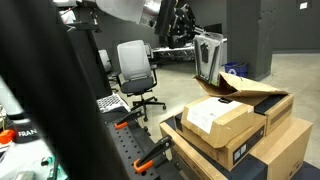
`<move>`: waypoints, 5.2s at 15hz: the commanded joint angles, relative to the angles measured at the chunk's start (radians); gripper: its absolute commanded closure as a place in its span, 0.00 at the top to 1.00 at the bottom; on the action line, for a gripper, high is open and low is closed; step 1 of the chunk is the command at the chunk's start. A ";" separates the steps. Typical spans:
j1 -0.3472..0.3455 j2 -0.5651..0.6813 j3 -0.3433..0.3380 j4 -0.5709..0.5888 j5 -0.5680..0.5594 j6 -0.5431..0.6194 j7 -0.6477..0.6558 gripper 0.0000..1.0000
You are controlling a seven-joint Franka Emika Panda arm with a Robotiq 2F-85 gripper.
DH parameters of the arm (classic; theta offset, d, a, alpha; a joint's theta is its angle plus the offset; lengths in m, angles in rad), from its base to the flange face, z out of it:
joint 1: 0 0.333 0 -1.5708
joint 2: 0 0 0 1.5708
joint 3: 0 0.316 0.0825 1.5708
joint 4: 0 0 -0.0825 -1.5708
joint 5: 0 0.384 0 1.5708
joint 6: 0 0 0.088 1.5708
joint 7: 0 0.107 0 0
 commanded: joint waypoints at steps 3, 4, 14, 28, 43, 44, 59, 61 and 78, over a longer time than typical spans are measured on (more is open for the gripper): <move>0.023 -0.005 -0.012 0.000 0.000 -0.027 0.003 0.00; 0.022 -0.005 -0.012 0.000 0.001 -0.028 0.004 0.00; 0.017 -0.026 -0.022 -0.005 0.009 -0.028 0.007 0.00; 0.018 -0.028 -0.022 -0.004 0.027 -0.029 0.000 0.00; 0.018 -0.025 -0.024 -0.003 0.075 -0.030 0.008 0.00; 0.018 -0.025 -0.023 -0.003 0.075 -0.031 0.007 0.00; 0.028 -0.023 -0.012 0.000 0.081 -0.046 -0.002 0.00; 0.031 -0.024 -0.009 -0.001 0.083 -0.053 -0.001 0.00; 0.028 -0.088 -0.031 -0.003 0.064 -0.042 -0.021 0.00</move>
